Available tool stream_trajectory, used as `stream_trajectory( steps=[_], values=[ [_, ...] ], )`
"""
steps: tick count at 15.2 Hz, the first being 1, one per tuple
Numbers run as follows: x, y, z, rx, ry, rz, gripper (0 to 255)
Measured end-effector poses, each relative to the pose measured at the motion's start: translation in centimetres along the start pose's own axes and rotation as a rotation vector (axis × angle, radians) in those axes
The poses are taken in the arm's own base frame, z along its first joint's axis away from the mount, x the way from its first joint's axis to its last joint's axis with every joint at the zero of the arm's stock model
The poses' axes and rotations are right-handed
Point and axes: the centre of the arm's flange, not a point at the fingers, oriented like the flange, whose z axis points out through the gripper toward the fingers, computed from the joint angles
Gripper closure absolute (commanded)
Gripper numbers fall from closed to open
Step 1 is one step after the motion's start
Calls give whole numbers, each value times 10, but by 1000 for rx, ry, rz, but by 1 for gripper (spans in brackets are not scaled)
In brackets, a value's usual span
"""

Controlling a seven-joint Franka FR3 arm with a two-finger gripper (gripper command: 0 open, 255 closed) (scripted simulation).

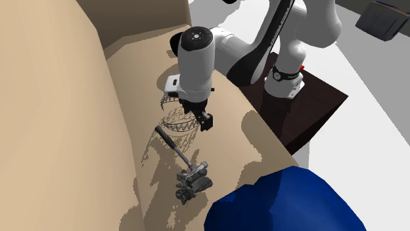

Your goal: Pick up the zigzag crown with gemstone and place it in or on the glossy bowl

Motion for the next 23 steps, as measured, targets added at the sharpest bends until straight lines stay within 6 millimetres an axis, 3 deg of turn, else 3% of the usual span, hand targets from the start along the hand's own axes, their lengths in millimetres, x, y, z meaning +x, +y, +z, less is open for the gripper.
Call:
stream_trajectory(
  steps=[6,7,17,23],
  values=[
    [1,0,2,0,0,0,0],
    [1,0,2,0,0,0,255],
    [1,0,2,0,0,0,255],
    [0,1,-23,0,1,0,255]
  ],
)
